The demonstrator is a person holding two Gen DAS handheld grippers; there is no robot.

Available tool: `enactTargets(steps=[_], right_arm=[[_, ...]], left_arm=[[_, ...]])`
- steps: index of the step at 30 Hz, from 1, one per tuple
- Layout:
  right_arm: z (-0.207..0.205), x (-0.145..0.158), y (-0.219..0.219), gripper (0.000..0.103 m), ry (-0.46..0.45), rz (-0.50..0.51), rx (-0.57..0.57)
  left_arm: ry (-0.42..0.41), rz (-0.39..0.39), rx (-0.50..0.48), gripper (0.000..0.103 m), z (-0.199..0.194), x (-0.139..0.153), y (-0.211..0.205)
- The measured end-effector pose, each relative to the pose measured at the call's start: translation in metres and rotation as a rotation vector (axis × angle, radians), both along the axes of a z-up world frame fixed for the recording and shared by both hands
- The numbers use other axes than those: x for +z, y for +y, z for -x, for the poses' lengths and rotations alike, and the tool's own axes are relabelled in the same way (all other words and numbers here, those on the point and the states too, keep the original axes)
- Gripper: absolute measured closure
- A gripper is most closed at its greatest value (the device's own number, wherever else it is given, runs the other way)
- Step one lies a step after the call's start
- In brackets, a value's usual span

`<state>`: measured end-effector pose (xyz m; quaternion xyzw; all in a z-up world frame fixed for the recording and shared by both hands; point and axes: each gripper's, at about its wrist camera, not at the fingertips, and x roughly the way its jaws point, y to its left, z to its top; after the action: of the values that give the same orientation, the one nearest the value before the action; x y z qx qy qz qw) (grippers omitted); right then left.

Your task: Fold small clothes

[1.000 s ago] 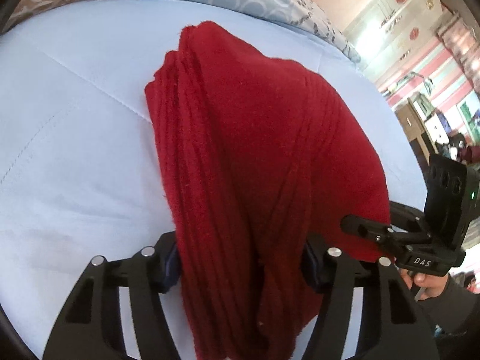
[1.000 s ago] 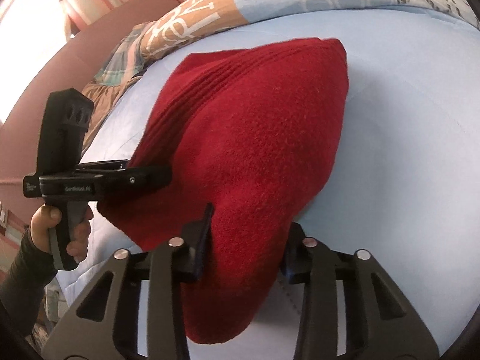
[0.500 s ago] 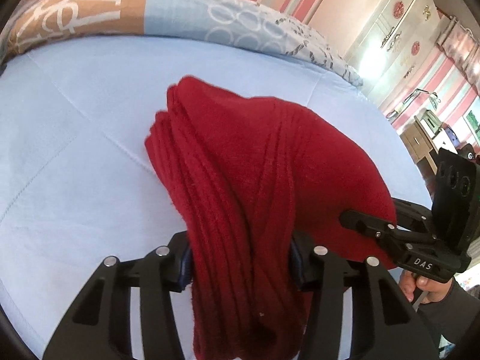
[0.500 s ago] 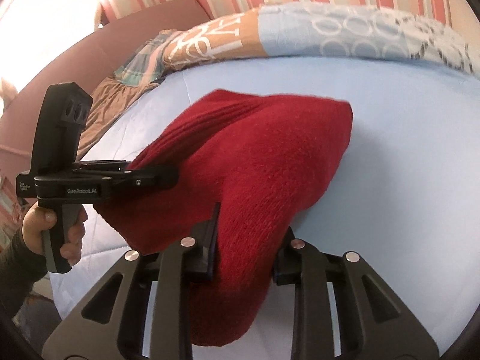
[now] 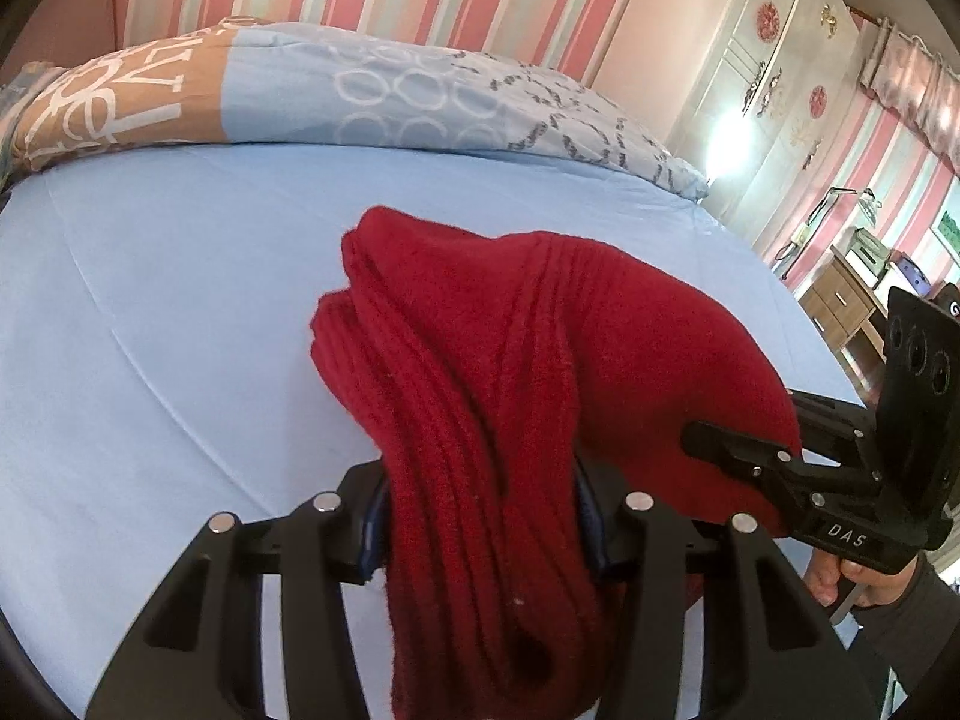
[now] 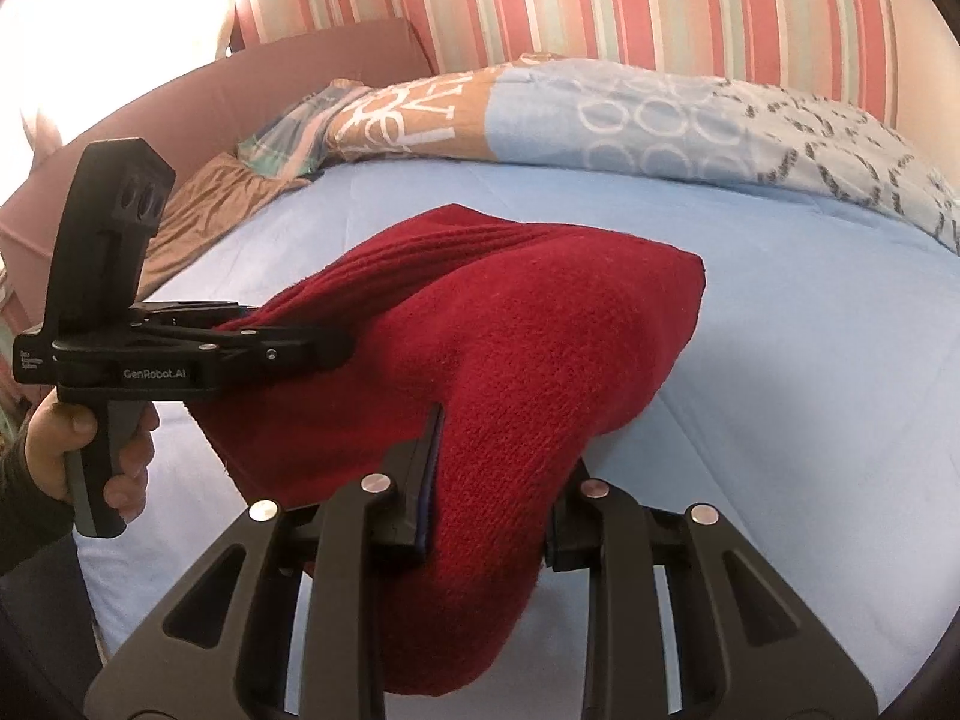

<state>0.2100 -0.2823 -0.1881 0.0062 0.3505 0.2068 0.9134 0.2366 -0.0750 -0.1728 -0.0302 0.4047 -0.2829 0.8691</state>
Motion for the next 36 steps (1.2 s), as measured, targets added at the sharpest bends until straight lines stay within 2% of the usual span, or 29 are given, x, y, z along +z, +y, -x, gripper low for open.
enactTargets(steps=[3, 6, 8, 13, 18, 21, 23, 25, 26, 29, 36], right_arm=[[0.01, -0.02, -0.014, 0.077, 0.044, 0.005, 0.003], [0.016, -0.05, -0.018, 0.076, 0.099, 0.034, -0.001], [0.019, -0.063, -0.023, 0.076, 0.121, -0.002, -0.017], [0.017, -0.073, -0.026, 0.074, 0.134, -0.036, -0.036], [0.018, -0.067, -0.023, 0.068, 0.14, -0.004, -0.03], [0.021, -0.061, -0.023, 0.057, 0.155, -0.001, -0.038], [0.027, -0.055, -0.021, 0.033, 0.159, 0.006, -0.033], [0.039, -0.046, -0.019, 0.015, 0.125, 0.024, -0.049], [0.044, -0.042, -0.018, 0.009, 0.106, 0.027, -0.055], [0.059, -0.03, -0.014, 0.003, 0.077, 0.07, -0.118], [0.076, -0.035, -0.002, 0.003, 0.062, 0.261, -0.36]], left_arm=[[0.02, -0.005, 0.004, 0.057, 0.003, -0.019, -0.023], [0.063, -0.059, 0.004, 0.057, 0.012, -0.047, -0.034], [0.075, -0.074, 0.011, 0.055, 0.013, -0.058, -0.033], [0.072, -0.108, 0.033, 0.046, 0.012, -0.066, -0.034], [0.064, -0.122, 0.052, 0.037, 0.014, -0.065, -0.036], [0.053, -0.138, 0.056, 0.025, 0.02, -0.062, -0.035], [0.035, -0.164, 0.062, 0.016, 0.026, -0.057, -0.034], [0.02, -0.207, 0.077, 0.012, 0.032, -0.054, -0.032], [0.013, -0.229, 0.089, 0.008, 0.035, -0.052, -0.03], [-0.016, -0.282, 0.14, 0.008, 0.044, -0.048, -0.021], [-0.1, -0.389, 0.193, 0.008, 0.064, -0.045, -0.021]])
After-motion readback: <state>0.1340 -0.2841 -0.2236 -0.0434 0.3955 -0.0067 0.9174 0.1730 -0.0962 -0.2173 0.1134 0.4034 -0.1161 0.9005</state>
